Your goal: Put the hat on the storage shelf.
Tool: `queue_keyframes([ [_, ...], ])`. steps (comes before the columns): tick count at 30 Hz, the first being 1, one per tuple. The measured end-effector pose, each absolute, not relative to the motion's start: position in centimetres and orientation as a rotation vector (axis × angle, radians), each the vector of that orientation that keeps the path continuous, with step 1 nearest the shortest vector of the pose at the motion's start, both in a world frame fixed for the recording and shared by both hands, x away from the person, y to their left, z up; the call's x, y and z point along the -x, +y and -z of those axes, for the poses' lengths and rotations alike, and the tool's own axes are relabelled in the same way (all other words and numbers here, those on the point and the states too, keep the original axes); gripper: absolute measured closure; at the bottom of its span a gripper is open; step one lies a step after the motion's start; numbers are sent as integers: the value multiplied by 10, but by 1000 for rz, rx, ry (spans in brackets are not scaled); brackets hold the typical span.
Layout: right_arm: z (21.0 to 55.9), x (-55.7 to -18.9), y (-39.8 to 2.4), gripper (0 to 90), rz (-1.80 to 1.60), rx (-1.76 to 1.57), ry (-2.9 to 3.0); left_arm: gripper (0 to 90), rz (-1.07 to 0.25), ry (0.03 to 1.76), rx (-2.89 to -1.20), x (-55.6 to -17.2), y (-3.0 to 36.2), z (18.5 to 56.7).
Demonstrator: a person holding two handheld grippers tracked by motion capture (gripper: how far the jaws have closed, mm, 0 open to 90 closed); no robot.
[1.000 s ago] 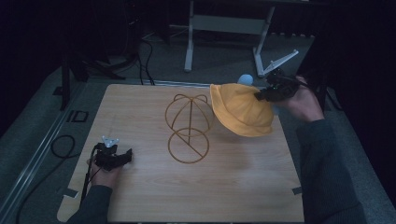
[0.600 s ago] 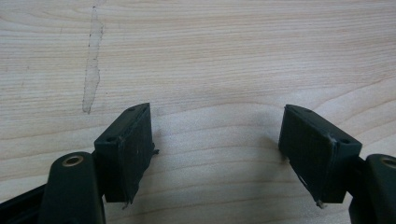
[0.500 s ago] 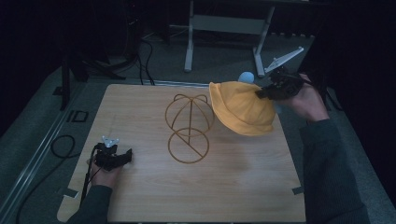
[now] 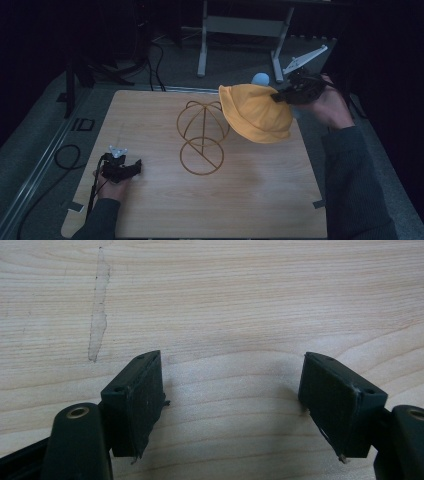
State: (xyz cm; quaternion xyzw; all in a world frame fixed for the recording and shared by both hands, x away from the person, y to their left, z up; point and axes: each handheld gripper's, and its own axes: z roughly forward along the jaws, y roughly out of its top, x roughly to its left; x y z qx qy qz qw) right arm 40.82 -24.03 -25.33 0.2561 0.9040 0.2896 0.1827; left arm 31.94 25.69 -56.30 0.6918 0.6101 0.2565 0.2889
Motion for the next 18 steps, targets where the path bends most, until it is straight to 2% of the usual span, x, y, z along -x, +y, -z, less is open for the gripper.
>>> queue_keyframes([
  [18, 241, -404, -216, 851, -882, -651, 2549, 263, -684, 1626, -1845, -319, 257, 563],
])
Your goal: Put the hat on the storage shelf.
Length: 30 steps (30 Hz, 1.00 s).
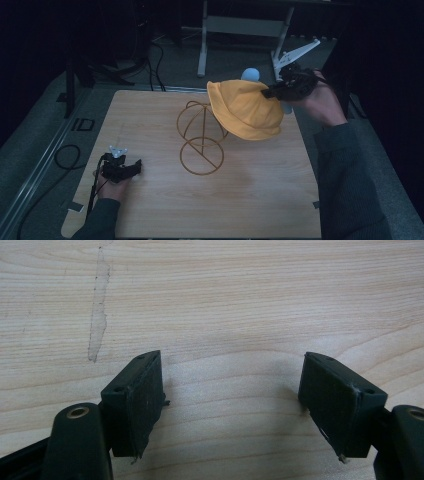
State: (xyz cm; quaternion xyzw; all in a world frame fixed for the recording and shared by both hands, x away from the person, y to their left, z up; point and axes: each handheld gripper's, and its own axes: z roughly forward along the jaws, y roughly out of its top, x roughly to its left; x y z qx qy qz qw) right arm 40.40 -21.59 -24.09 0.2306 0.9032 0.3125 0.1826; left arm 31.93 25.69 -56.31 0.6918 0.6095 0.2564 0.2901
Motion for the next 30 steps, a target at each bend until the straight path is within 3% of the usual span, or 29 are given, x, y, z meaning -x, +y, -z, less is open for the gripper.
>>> queue_keyframes([
  [30, 252, -416, -109, 846, -844, -476, 2648, 263, -683, 1625, -1843, -320, 257, 563],
])
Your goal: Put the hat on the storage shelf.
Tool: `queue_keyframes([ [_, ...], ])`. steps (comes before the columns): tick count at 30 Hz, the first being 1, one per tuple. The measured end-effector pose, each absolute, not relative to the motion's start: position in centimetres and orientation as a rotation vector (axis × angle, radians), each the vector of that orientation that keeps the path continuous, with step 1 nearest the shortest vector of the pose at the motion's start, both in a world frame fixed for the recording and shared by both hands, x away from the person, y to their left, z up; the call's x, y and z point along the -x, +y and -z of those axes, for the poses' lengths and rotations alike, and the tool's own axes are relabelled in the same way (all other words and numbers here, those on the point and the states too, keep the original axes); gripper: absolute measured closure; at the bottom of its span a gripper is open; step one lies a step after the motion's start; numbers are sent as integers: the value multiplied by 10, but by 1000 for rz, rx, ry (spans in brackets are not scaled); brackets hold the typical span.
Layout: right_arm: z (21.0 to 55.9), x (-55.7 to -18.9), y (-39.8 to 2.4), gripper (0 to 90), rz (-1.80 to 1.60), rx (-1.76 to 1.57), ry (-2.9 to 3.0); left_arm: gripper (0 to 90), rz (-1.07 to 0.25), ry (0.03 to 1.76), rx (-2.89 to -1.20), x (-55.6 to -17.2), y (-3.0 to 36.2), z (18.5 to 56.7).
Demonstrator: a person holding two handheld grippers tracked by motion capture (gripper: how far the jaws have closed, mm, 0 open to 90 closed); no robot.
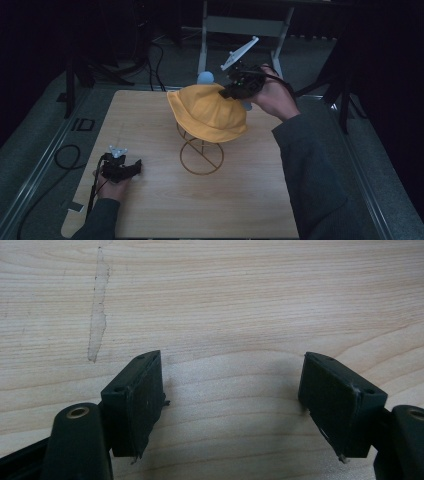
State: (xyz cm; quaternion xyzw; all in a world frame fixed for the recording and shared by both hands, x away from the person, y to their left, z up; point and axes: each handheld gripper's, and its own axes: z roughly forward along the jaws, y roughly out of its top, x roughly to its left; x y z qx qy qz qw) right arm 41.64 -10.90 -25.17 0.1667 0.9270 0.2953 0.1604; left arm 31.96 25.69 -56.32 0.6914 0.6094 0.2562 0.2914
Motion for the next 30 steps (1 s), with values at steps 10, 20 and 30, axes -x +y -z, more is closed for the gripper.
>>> queue_keyframes([
  [10, 268, -417, -66, 832, -781, -400, 2699, 264, -683, 1621, -1844, -320, 257, 563],
  [20, 274, -412, -57, 665, -785, -366, 2727, 264, -681, 1625, -1845, -320, 257, 563],
  [30, 259, -408, -71, 358, -883, -412, 2629, 263, -679, 1626, -1846, -320, 257, 563],
])
